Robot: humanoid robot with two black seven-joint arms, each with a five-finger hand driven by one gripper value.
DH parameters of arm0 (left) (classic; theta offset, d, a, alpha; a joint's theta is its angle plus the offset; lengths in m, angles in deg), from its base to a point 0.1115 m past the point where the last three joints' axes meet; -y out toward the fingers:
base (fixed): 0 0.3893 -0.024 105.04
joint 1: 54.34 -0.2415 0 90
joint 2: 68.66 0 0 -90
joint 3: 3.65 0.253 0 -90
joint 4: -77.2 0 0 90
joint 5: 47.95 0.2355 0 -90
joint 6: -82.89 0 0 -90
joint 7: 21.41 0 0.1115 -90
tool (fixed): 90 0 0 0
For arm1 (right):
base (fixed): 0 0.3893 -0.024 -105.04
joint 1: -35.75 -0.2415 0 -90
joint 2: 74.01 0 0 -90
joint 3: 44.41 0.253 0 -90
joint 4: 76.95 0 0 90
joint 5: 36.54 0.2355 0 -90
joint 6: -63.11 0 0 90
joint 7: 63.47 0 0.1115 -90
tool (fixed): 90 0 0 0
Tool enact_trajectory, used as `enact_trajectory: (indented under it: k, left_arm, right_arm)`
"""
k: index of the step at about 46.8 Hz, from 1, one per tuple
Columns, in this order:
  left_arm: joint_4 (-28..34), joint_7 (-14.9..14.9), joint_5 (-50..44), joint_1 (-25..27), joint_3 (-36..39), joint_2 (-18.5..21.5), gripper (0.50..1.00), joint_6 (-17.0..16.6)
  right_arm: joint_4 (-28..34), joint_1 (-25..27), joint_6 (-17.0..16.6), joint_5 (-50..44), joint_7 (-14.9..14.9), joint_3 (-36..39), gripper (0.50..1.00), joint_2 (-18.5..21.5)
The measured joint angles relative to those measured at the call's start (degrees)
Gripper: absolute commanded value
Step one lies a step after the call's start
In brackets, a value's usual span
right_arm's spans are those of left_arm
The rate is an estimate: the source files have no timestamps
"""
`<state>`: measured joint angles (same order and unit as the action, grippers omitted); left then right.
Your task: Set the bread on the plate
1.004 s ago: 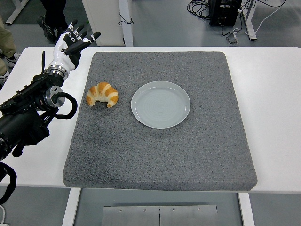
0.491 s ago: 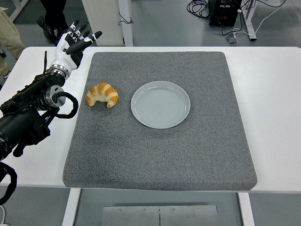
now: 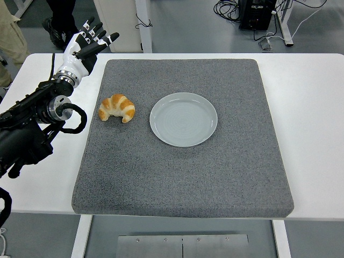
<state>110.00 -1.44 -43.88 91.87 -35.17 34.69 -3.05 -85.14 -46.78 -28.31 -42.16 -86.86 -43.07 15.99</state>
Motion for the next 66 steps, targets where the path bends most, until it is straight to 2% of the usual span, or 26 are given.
enact_trajectory:
  k: [11, 18, 29, 34, 39, 49, 54, 66]
  left_arm:
    - [2.27, 0.65, 1.15, 0.04, 6.52, 3.17, 0.981, -0.08]
    - [3.36, 0.67, 6.87, 0.13, 7.01, 4.47, 0.981, -0.15]
    - [13.52, 0.57, 14.78, -0.3, 9.03, 10.74, 0.98, -0.62]
    - [18.32, 0.55, 22.05, -0.21, 12.92, 14.53, 0.981, -3.43]
    - [21.19, -0.06, 29.34, -0.07, 14.1, 16.03, 0.981, -7.05]
    - [25.94, 0.0, 34.82, -0.17, 20.22, 20.68, 0.972, -8.6]
    - [27.05, 0.59, 40.0, -0.19, 20.87, 22.76, 0.965, -9.71]
    - [26.99, 0.66, 48.64, -0.24, 21.4, 23.24, 0.958, -10.0]
  right_arm:
    - [-0.02, -0.01, 0.0, 0.0, 0.0, 0.01, 1.0, 0.0]
    - [-0.01, 0.0, 0.0, 0.0, 0.0, 0.02, 1.0, 0.0]
    - [-0.04, 0.0, 0.02, 0.0, -0.01, 0.03, 1.0, 0.0]
    - [-0.01, 0.0, 0.02, 0.0, 0.0, 0.03, 1.0, 0.0]
    - [-0.01, 0.0, 0.02, 0.0, 0.0, 0.04, 1.0, 0.0]
    - [-0.02, 0.0, 0.02, 0.0, 0.01, 0.02, 1.0, 0.0]
    - [0.0, 0.0, 0.01, 0.0, 0.02, 0.02, 1.0, 0.0]
    - [-0.01, 0.0, 0.01, 0.0, 0.01, 0.01, 1.0, 0.0]
